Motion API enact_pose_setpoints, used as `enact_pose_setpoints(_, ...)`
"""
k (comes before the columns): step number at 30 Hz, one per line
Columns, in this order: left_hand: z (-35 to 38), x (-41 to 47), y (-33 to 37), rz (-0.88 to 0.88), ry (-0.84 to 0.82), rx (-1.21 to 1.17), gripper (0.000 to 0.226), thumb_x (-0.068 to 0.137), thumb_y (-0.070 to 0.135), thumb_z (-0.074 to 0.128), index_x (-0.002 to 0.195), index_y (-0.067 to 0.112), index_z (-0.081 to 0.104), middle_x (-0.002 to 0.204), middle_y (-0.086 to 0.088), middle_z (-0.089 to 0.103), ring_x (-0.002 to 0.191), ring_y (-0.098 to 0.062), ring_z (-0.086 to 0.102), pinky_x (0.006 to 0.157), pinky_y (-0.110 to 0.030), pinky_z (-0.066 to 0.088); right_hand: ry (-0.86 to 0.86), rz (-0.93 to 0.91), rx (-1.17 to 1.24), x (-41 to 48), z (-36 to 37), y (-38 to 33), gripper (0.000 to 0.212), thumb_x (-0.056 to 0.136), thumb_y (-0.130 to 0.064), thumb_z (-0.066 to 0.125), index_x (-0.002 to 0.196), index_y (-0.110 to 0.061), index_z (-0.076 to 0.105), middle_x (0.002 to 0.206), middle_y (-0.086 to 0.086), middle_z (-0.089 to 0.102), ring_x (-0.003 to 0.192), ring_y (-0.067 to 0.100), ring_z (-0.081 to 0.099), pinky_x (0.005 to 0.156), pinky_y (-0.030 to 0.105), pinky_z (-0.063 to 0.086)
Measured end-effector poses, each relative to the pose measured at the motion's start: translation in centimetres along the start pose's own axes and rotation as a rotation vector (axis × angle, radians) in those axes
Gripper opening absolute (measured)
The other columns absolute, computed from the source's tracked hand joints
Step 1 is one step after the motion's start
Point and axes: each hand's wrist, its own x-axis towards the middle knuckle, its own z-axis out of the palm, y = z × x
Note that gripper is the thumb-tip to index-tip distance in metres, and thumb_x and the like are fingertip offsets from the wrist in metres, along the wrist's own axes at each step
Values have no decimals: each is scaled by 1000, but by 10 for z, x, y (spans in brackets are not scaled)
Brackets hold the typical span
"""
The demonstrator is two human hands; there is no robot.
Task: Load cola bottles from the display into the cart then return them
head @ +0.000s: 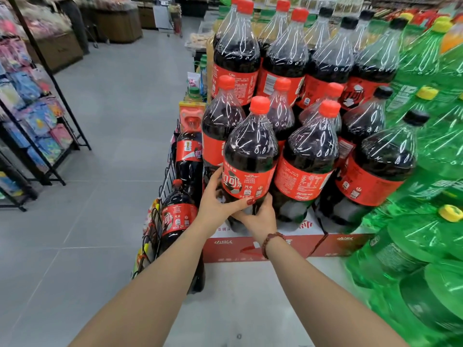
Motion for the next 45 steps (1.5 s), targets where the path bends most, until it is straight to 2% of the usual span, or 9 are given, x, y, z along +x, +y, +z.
enact_pose_setpoints(3, 1, -2, 0, -13, -6, -19, 84, 75, 7, 81, 136, 40, 34, 130, 12, 51, 110, 9, 50, 86, -13, 48, -16, 63, -54, 0, -4, -5, 90, 65, -18, 86, 138, -15, 33, 123, -2, 54, 114, 15, 52, 96, 31, 46)
enact_pose_setpoints(6, 0, -5, -1, -30, -1, -19, 87, 73, 15, 84, 143, 36, 36, 139, 8, 51, 125, -8, 50, 103, -34, 46, -41, 96, -68, -1, -13, -9, 96, 59, -28, 88, 138, -18, 37, 130, -3, 54, 120, 16, 52, 102, 42, 46)
enact_pose_setpoints(11, 4, -29, 4, -42, 92, -20, 76, 79, 11, 79, 143, 25, 40, 134, 8, 51, 122, -5, 48, 98, -24, 41, -34, 75, -96, -22, -43, -12, 76, 71, -19, 83, 136, -13, 43, 125, -1, 53, 117, 15, 50, 99, 34, 46)
enact_pose_setpoints(18, 21, -100, -11, -100, 168, -10, 32, 85, 3, 71, 113, 15, 60, 113, -5, 65, 105, -16, 61, 88, -23, 46, 54, 26, -23, -75, -108, -17, 51, 75, -9, 79, 120, -14, 56, 114, 6, 61, 104, 16, 58, 82, 23, 49)
enact_pose_setpoints(24, 105, -158, 8, -60, 12, -94, 29, 86, -9, 65, 108, 8, 58, 100, -3, 65, 89, -6, 61, 75, -9, 50, 193, -31, 27, -152, -200, -22, 39, 73, 5, 76, 105, -13, 61, 97, 8, 65, 88, 15, 61, 84, 27, 53)
enact_pose_setpoints(27, 161, -194, 26, -21, -98, -128, 29, 86, -11, 63, 102, 13, 58, 98, 0, 64, 90, -5, 62, 80, -13, 51, 316, -67, 30, -203, -259, -22, 38, 72, 4, 77, 104, -8, 62, 95, 6, 66, 83, 9, 61, 76, 14, 51)
enact_pose_setpoints(37, 352, -342, 63, 26, -515, -184, 32, 82, -11, 67, 107, 5, 57, 98, -5, 62, 90, -14, 60, 78, -12, 51, 695, -49, -21, -398, -446, -13, 35, 77, -6, 76, 108, -11, 61, 97, -3, 64, 87, 8, 60, 74, 12, 50)
enact_pose_setpoints(41, 417, -390, 71, 21, -674, -188, 35, 77, -4, 76, 101, 15, 60, 100, -2, 64, 90, -11, 61, 78, -15, 49, 882, -25, 20, -470, -500, -9, 35, 79, -4, 75, 110, -10, 61, 104, 7, 66, 96, 19, 62, 84, 25, 53)
enact_pose_setpoints(45, 481, -436, 72, 26, -839, -187, 34, 81, -7, 71, 108, 11, 60, 105, -4, 65, 95, -11, 61, 77, -8, 49, 1042, 10, -14, -531, -544, 1, 36, 78, -9, 76, 111, -13, 62, 104, 4, 67, 94, 9, 62, 77, 12, 51)
